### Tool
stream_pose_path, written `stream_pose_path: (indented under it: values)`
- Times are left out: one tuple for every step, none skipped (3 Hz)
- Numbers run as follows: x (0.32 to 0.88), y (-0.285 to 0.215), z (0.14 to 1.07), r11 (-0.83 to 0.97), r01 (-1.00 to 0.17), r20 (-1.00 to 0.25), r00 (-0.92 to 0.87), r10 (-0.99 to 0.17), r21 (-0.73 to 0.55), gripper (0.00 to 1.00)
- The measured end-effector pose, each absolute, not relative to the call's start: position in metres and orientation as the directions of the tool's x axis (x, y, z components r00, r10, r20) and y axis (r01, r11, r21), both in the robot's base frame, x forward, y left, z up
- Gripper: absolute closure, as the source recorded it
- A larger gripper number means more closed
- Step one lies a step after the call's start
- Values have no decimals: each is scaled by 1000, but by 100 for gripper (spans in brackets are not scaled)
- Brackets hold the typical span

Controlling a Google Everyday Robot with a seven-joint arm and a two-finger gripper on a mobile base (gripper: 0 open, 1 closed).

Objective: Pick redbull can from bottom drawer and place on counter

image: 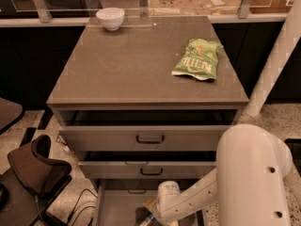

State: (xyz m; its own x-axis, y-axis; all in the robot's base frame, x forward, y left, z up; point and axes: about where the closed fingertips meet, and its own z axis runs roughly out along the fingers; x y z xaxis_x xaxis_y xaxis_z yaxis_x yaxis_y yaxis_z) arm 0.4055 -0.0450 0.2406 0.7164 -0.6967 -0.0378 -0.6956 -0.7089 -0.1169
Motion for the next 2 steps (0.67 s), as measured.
stream_pose_path:
  values:
    - [407,-16,213,-742,-657,-79,754,-653,-137,0]
    - [405,0,193,-759,-635,-96,772,-628,-147,0]
